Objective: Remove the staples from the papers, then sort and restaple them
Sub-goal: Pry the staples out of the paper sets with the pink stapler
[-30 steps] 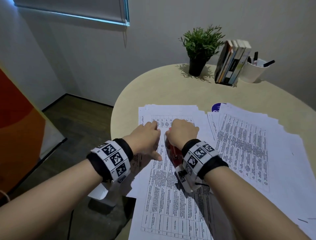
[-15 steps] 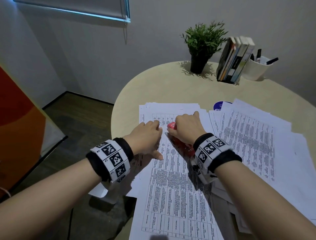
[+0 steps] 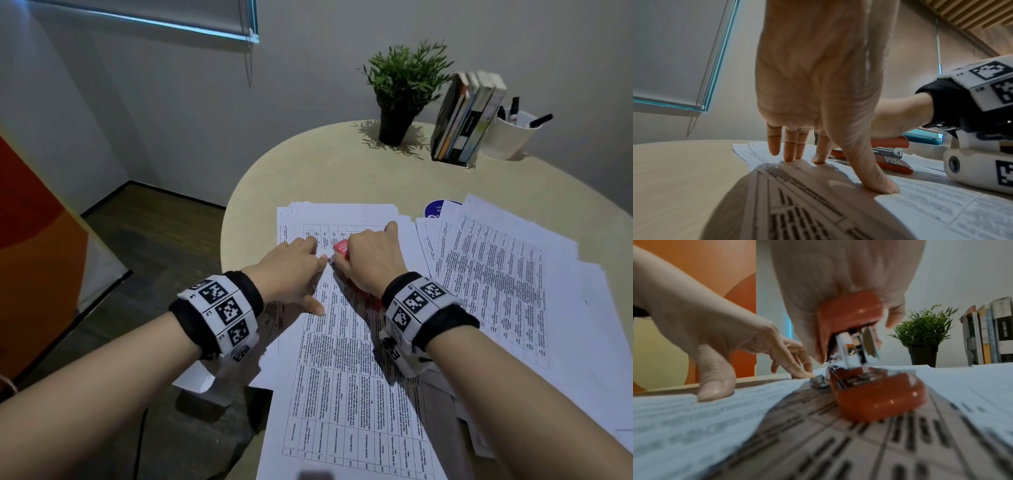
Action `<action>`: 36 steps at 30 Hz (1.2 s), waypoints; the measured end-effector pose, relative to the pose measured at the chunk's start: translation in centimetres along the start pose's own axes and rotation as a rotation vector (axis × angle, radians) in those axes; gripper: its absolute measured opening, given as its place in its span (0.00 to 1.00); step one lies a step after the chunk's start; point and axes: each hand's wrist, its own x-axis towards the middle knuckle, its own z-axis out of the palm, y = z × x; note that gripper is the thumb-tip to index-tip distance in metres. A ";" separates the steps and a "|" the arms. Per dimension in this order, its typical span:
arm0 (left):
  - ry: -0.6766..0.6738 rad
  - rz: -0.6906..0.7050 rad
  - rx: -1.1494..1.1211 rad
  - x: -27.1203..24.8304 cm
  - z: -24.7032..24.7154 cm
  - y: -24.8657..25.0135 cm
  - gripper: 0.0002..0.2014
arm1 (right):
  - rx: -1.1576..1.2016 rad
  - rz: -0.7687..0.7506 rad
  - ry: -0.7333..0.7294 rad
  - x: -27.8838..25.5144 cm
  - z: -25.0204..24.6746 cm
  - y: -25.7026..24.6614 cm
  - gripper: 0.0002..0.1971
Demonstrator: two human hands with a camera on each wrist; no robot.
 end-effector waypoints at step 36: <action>0.094 -0.090 -0.355 1.8 -1.6 -1.5 0.39 | 1.160 0.589 -0.016 1.8 3.2 4.7 0.23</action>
